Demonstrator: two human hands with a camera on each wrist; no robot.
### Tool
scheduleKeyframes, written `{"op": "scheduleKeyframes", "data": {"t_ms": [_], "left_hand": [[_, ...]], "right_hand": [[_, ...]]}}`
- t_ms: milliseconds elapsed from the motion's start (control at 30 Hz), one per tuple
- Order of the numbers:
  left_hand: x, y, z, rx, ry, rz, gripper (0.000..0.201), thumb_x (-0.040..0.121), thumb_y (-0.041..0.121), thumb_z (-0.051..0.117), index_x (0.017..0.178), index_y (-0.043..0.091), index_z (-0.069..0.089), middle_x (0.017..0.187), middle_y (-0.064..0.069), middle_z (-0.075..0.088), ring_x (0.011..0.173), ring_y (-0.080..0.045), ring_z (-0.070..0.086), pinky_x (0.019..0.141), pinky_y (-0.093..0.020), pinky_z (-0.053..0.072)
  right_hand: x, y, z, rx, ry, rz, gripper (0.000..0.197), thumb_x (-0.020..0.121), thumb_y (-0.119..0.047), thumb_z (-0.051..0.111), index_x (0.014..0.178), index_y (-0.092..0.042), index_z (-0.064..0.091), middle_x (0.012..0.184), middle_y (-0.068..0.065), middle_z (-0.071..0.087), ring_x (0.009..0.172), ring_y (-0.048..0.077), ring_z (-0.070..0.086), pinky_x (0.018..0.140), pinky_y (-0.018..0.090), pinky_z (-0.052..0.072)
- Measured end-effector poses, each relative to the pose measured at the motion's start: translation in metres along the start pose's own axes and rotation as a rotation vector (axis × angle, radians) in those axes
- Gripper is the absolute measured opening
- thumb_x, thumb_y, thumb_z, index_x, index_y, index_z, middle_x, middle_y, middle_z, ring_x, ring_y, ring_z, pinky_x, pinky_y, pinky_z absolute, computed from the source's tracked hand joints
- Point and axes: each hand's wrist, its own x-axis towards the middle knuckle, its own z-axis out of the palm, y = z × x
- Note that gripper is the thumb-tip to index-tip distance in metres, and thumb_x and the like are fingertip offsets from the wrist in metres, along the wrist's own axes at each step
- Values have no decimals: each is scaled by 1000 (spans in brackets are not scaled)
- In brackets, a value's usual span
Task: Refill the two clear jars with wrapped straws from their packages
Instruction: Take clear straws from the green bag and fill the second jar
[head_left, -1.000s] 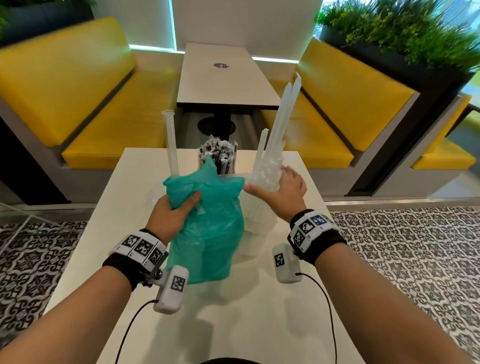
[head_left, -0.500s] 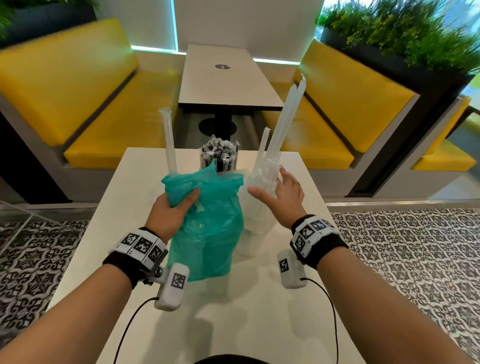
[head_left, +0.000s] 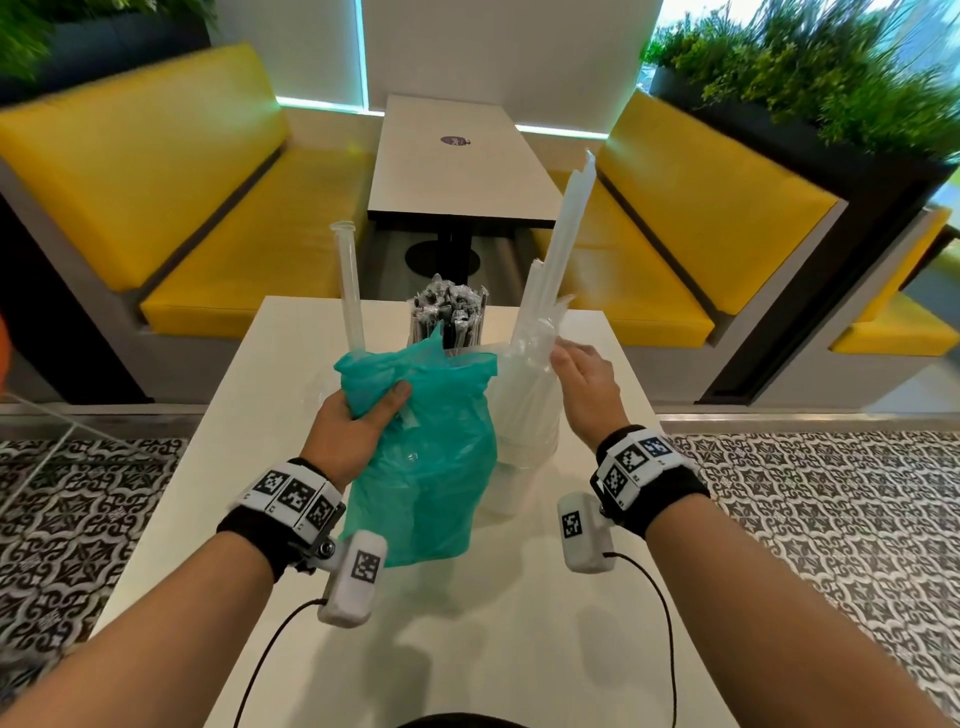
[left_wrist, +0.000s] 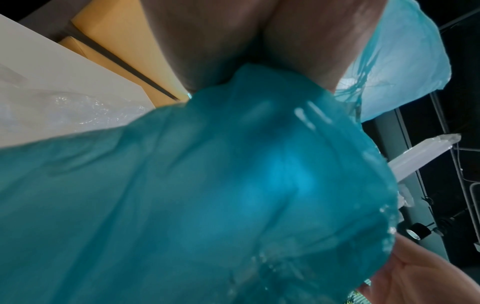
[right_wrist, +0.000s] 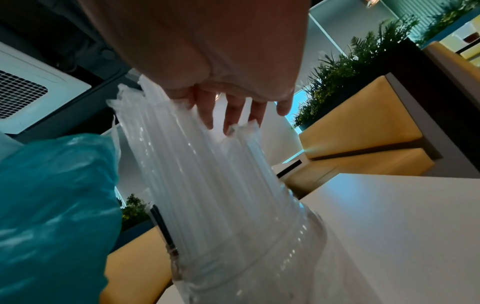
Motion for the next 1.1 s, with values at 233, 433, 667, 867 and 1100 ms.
{"op": "scheduleKeyframes", "data": {"t_ms": [233, 433, 667, 867, 1100], "left_hand": [[0, -2, -6, 3, 10, 3, 9, 94, 27, 67, 101, 22, 71, 98, 7, 77, 89, -10, 75, 78, -29, 61], [-2, -4, -12, 4, 3, 2, 9, 93, 26, 67, 101, 21, 71, 96, 7, 78, 87, -11, 76, 75, -27, 62], [-7, -10, -25, 3, 22, -22, 6, 94, 24, 67, 98, 23, 71, 89, 10, 79, 86, -9, 75, 78, -29, 59], [-8, -10, -28, 7, 36, -49, 9, 93, 26, 68, 101, 22, 71, 106, 0, 76, 99, -20, 73, 90, -39, 57], [-2, -7, -24, 2, 11, -27, 7, 94, 25, 67, 99, 23, 71, 93, 9, 79, 91, -13, 75, 82, -33, 59]], "right_hand": [[8, -56, -32, 378, 137, -164, 42, 98, -9, 40, 140, -13, 43, 132, -2, 53, 120, 10, 51, 108, 36, 41], [44, -131, -62, 376, 295, -542, 56, 98, -14, 44, 149, -7, 24, 137, 0, 46, 129, 18, 48, 102, 33, 48], [41, -96, -39, -56, 133, -570, 51, 97, -7, 45, 146, -17, 36, 133, 0, 53, 118, 5, 49, 97, 12, 40], [38, -105, -35, 94, 115, -572, 40, 93, -2, 45, 131, -15, 43, 104, -3, 58, 87, 17, 68, 71, 13, 50], [39, -86, -35, 92, 96, -520, 28, 93, -5, 51, 119, -14, 46, 104, -6, 59, 96, 17, 64, 89, 38, 54]]}}
